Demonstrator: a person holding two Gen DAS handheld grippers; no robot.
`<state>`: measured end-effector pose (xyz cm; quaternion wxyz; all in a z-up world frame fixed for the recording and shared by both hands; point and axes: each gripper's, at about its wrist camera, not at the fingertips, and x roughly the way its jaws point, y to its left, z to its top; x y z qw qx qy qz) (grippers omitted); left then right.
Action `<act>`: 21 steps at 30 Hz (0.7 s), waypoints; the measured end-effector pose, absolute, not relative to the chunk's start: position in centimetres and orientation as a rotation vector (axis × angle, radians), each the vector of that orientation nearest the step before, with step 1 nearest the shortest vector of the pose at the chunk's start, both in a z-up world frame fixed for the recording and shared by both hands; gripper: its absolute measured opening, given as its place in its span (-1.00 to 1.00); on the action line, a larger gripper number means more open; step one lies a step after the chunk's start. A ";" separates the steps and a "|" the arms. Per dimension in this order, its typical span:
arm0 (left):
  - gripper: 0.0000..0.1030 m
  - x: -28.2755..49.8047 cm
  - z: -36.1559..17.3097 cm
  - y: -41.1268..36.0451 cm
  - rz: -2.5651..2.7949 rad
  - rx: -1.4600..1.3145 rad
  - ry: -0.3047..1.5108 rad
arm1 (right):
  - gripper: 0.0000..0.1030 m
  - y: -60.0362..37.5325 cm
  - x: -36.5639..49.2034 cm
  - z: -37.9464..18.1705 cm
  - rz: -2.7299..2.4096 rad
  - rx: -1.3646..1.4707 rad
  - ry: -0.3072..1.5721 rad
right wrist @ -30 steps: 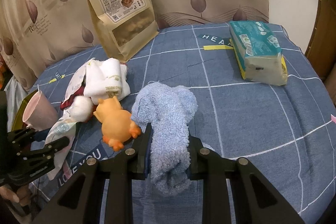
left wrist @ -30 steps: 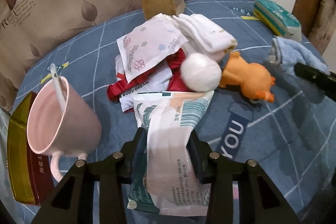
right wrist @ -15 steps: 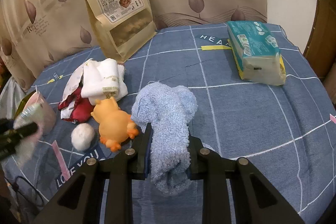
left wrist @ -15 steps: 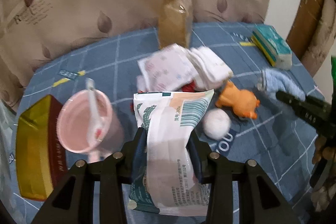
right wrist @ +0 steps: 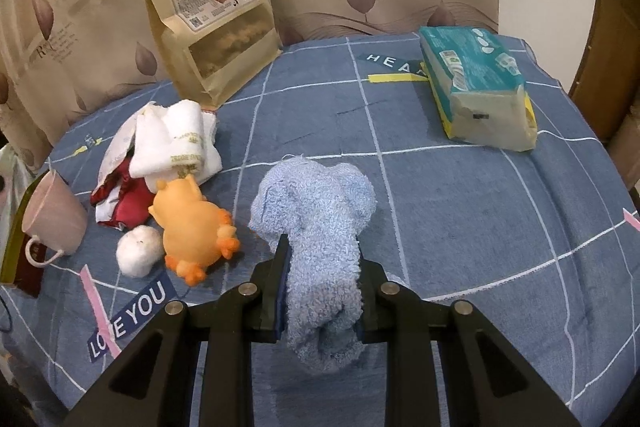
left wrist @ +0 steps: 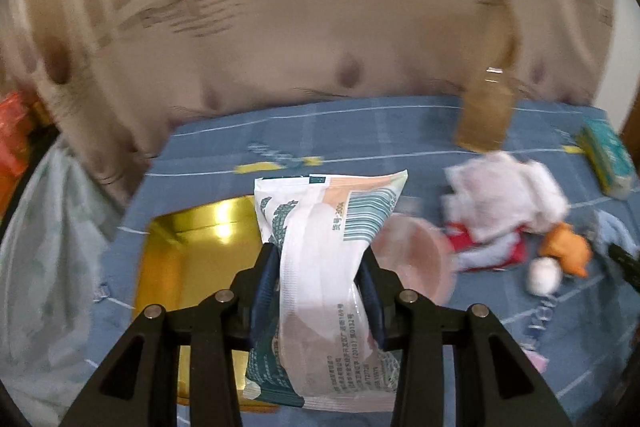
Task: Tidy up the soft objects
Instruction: 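Carry the packet with the left gripper into the gold tin tray and release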
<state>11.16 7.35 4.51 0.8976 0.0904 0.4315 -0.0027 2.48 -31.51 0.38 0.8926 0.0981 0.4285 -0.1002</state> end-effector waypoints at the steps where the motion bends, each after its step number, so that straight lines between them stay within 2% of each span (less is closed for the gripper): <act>1: -0.22 11.6 4.5 8.8 0.036 0.191 0.893 | -0.57 -31.5 2.5 0.3 -0.214 0.204 0.891; 11: -0.22 15.3 1.8 20.0 0.251 0.163 0.969 | -0.57 -31.5 2.8 -0.2 -0.240 0.193 0.907; 21: -0.21 18.6 -2.8 23.4 0.250 0.154 1.044 | -0.57 -31.2 3.0 -0.7 -0.264 0.175 0.921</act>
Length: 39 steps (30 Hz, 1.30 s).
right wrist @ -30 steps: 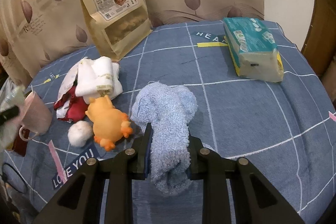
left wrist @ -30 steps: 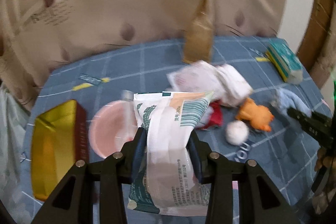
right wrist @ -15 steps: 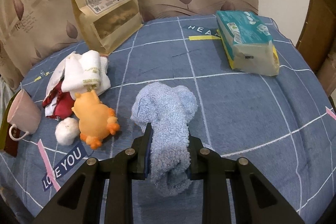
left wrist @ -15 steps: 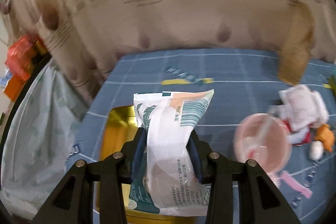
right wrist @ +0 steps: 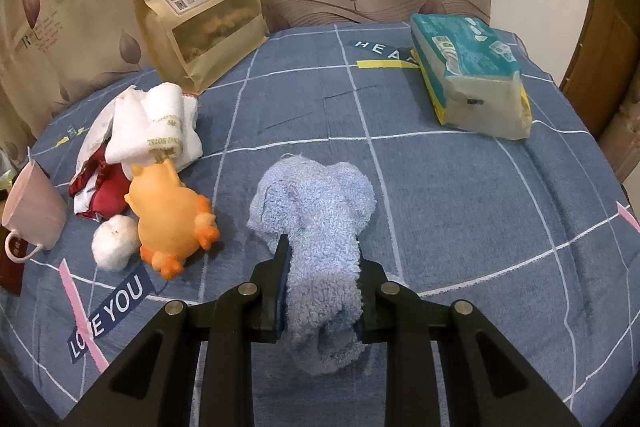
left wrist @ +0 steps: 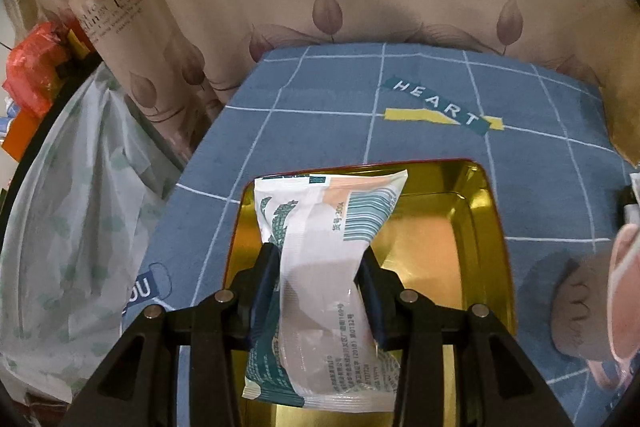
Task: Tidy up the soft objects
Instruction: 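Carry the packet with the left gripper into the gold tin tray and release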
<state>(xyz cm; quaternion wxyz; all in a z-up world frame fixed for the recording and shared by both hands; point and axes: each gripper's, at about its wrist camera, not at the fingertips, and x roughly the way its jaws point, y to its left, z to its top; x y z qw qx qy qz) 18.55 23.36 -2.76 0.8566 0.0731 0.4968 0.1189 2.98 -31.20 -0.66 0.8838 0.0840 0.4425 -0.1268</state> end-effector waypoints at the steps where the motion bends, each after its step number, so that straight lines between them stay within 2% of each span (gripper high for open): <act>1: -0.21 18.9 -3.1 23.5 0.253 0.159 1.051 | -0.57 -31.2 3.0 -0.7 -0.266 0.174 0.921; 15: -0.17 20.3 -5.7 24.1 0.276 0.191 1.102 | -0.57 -30.9 3.1 -1.1 -0.271 0.150 0.930; 18: -0.06 20.3 -5.4 23.9 0.276 0.194 1.101 | -0.57 -30.9 3.1 -1.1 -0.270 0.147 0.930; 23: 0.04 19.7 -3.5 24.0 0.252 0.157 1.058 | -0.57 -30.8 3.1 -1.0 -0.272 0.142 0.924; 28: 0.06 18.0 -0.8 24.1 0.224 0.102 0.997 | -0.57 -30.6 3.1 -0.7 -0.276 0.128 0.912; 33: 0.09 13.7 2.1 24.3 0.239 0.026 0.887 | -0.57 -30.4 2.9 0.0 -0.275 0.116 0.888; 39: 0.09 8.2 2.7 24.9 0.249 -0.058 0.827 | -0.57 -29.8 2.8 0.8 -0.254 0.114 0.870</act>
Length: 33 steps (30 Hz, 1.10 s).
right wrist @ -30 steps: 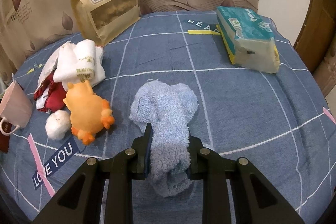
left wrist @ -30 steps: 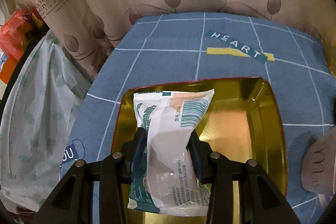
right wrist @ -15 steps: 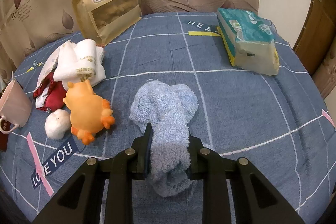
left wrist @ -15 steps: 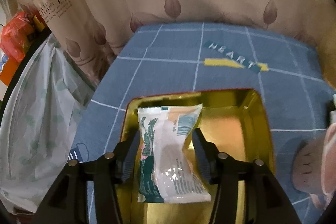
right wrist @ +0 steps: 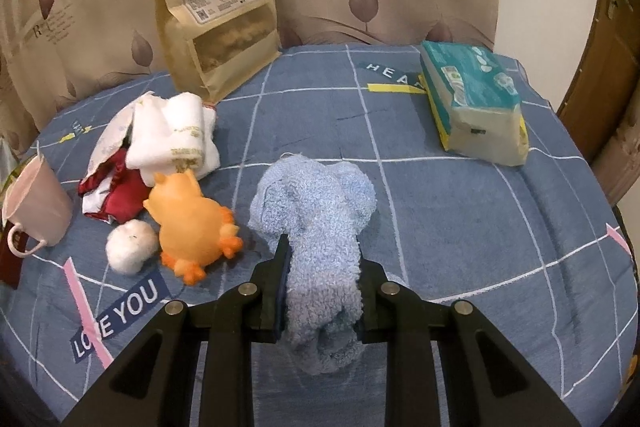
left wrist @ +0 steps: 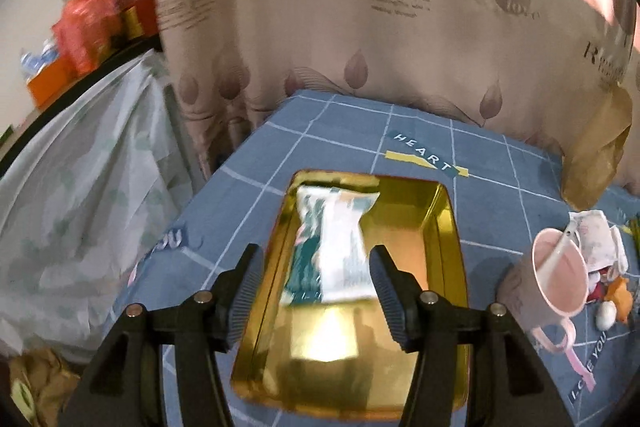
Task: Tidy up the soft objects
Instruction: 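Carry the packet with the left gripper into the gold tin tray and release, then carry the blue towel with the right gripper into the tin tray and release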
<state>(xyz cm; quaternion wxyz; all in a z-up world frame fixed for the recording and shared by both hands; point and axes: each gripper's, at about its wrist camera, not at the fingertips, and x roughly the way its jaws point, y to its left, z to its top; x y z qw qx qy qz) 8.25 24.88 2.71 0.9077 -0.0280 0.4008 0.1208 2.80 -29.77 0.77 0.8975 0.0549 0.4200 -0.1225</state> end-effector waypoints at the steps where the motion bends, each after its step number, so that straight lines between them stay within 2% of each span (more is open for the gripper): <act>1: 0.09 7.4 2.7 25.1 0.256 -0.071 0.818 | -0.57 -29.7 2.8 0.9 -0.252 0.115 0.868; 8: 0.12 3.0 2.5 26.2 0.315 -0.096 0.763 | -0.57 -28.2 2.8 2.2 -0.252 0.074 0.855; 16: 0.13 2.5 2.2 26.7 0.331 -0.098 0.749 | -0.57 -24.0 4.0 5.2 -0.193 0.000 0.807; 33: 0.13 1.8 1.4 31.2 0.479 -0.214 0.757 | -0.57 -2.0 11.2 8.3 0.260 -0.100 0.768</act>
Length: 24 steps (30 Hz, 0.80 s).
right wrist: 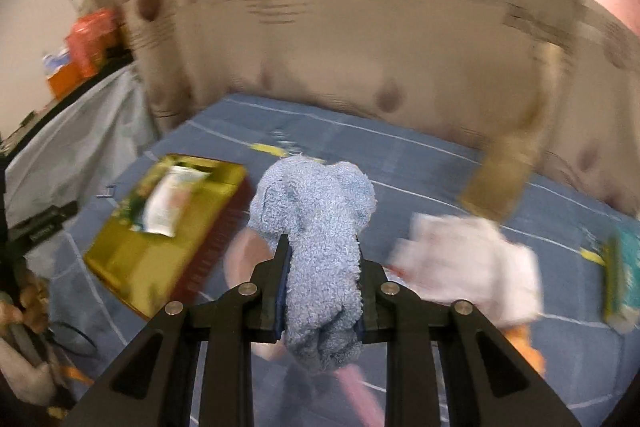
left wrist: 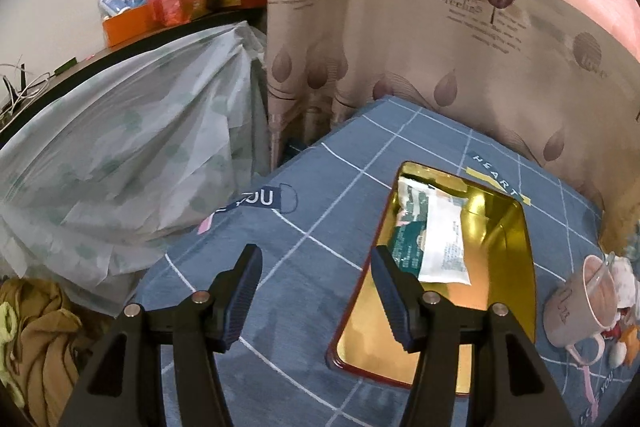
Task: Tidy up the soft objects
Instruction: 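Carry the blue towel with the right gripper into the tin tray and release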
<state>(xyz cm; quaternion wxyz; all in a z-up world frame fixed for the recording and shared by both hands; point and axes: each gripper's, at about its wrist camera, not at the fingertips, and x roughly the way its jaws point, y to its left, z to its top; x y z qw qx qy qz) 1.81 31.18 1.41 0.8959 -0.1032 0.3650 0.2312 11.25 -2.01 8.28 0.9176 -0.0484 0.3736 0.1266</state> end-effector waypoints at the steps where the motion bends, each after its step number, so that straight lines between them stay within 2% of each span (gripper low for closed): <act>1: 0.13 1.8 1.4 31.3 0.482 -0.217 0.756 | -0.57 -0.7 11.8 8.1 0.276 -0.101 0.774; 10: 0.13 1.8 1.6 32.3 0.491 -0.243 0.745 | -0.57 9.2 15.8 5.2 0.360 -0.142 0.853; 24: 0.13 1.5 1.2 33.6 0.502 -0.294 0.747 | -0.57 15.1 21.2 -0.6 0.296 -0.246 0.954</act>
